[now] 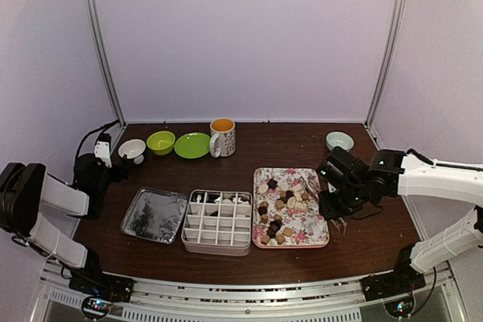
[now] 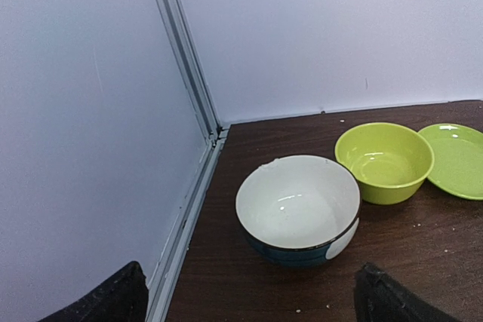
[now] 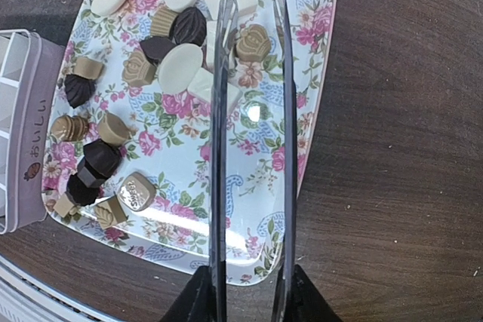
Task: Pack the chocolate
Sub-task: Pick up the fake chocolate from the plate.
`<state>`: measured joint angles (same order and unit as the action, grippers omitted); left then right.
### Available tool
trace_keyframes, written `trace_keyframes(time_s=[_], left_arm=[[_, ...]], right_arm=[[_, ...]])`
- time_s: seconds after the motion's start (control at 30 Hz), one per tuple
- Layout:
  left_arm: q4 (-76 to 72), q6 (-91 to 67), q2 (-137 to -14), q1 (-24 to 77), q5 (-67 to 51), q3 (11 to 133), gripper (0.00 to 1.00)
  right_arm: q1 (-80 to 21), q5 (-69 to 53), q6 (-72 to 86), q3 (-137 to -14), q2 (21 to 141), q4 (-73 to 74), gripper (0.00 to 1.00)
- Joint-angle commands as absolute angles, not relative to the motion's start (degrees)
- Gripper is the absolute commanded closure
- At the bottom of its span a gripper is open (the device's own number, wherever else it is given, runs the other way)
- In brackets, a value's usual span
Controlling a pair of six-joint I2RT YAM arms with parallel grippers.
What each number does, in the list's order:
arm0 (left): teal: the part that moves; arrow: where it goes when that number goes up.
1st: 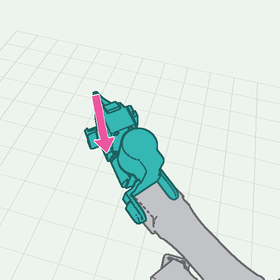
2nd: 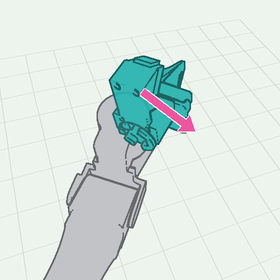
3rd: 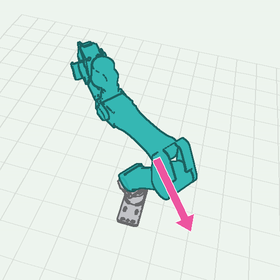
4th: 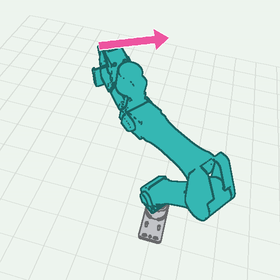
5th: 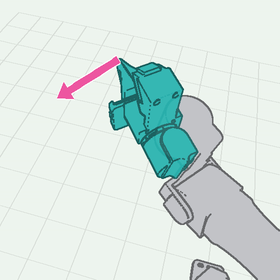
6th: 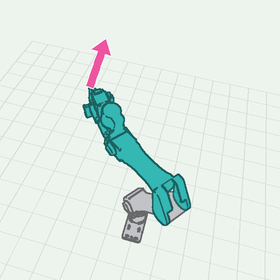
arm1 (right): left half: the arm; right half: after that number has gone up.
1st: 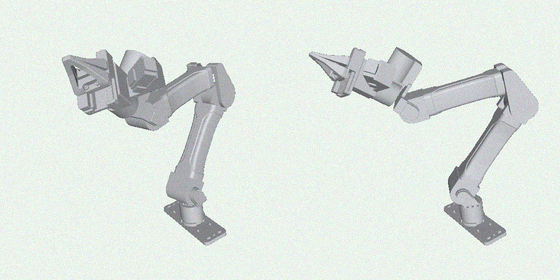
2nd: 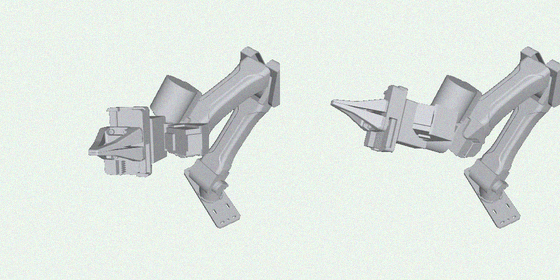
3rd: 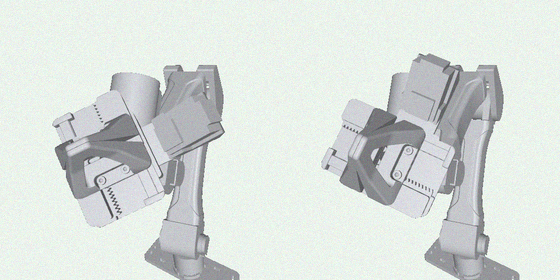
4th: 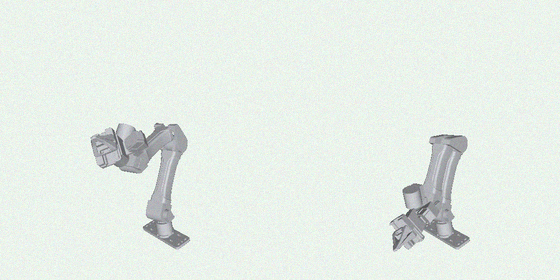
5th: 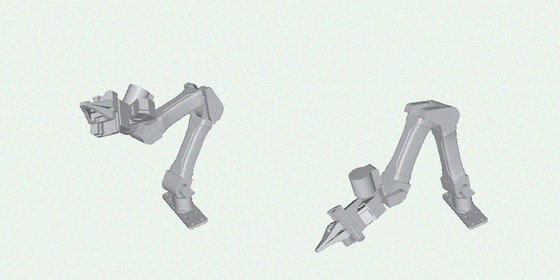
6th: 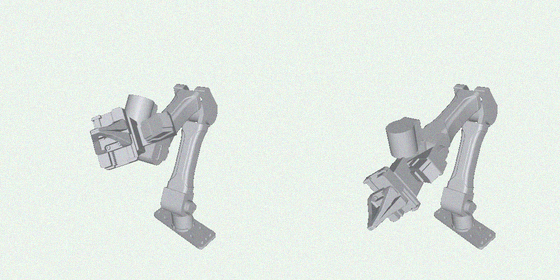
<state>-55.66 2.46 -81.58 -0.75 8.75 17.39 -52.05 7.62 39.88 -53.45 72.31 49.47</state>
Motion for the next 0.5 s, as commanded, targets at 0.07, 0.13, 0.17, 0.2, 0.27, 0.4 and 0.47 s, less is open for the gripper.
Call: trace_keyframes(time_s=[0.07, 0.13, 0.17, 0.2, 0.27, 0.4, 0.47], left_arm=[[-58.71, 2.11, -81.65, -1.14, 8.84, 18.63, 0.02], [-58.66, 2.11, -81.61, -1.14, 8.87, 18.64, 0.02], [-58.68, 2.11, -81.64, -1.14, 8.85, 18.63, 0.02], [-58.69, 2.11, -81.65, -1.14, 8.87, 18.63, 0.02], [-58.66, 2.11, -81.65, -1.14, 8.87, 18.64, 0.02], [-58.63, 2.11, -81.65, -1.09, 8.88, 18.63, 0.02], [-58.65, 2.11, -81.65, -1.10, 8.81, 18.63, 0.02]], right_arm=[[-52.07, 9.53, 39.01, -53.96, 74.28, 49.43, 0.67], [-52.08, 9.05, 38.95, -53.60, 74.80, 49.02, 0.67], [-52.07, 8.83, 38.97, -53.41, 75.05, 48.78, 0.67], [-52.06, 8.65, 39.08, -53.19, 75.12, 48.66, 0.67], [-52.05, 8.35, 39.20, -52.68, 75.19, 48.23, 0.67], [-52.04, 7.98, 39.46, -51.61, 74.95, 47.78, 0.67], [-52.03, 7.49, 39.63, -50.75, 74.61, 47.51, 0.67]])
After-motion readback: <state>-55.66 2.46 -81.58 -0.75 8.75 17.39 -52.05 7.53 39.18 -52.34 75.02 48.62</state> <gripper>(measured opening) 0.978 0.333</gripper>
